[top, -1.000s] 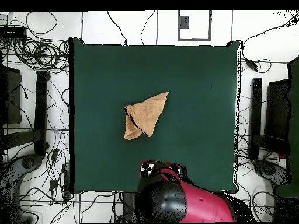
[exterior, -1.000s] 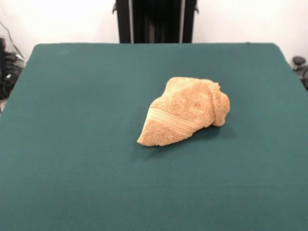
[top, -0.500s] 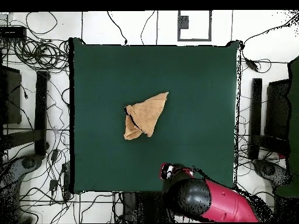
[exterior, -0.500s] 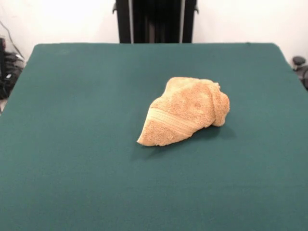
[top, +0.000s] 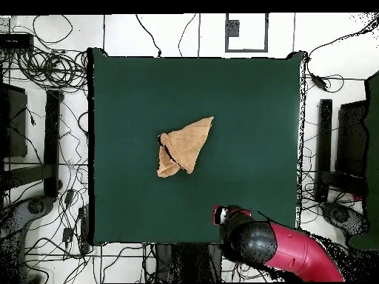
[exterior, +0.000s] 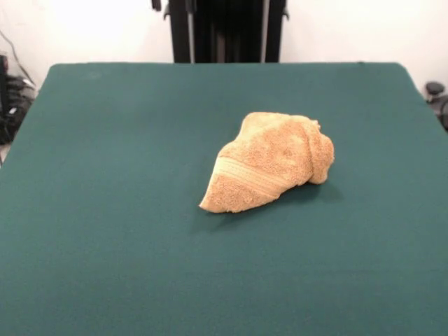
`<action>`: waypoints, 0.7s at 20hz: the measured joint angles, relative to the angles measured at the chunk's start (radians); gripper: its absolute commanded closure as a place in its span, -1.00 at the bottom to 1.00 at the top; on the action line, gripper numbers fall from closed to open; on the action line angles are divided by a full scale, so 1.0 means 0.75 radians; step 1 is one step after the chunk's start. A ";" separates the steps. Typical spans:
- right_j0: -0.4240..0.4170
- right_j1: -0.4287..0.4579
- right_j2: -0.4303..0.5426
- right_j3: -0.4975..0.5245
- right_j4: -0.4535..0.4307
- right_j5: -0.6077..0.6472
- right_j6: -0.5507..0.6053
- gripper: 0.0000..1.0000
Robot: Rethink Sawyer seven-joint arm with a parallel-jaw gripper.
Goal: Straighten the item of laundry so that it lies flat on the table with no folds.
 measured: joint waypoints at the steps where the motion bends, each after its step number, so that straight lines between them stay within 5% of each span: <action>1: -0.018 0.029 0.011 0.000 -0.027 -0.029 0.000 -1.00; 14: -0.112 0.295 0.074 -0.001 -0.252 -0.215 0.000 -1.00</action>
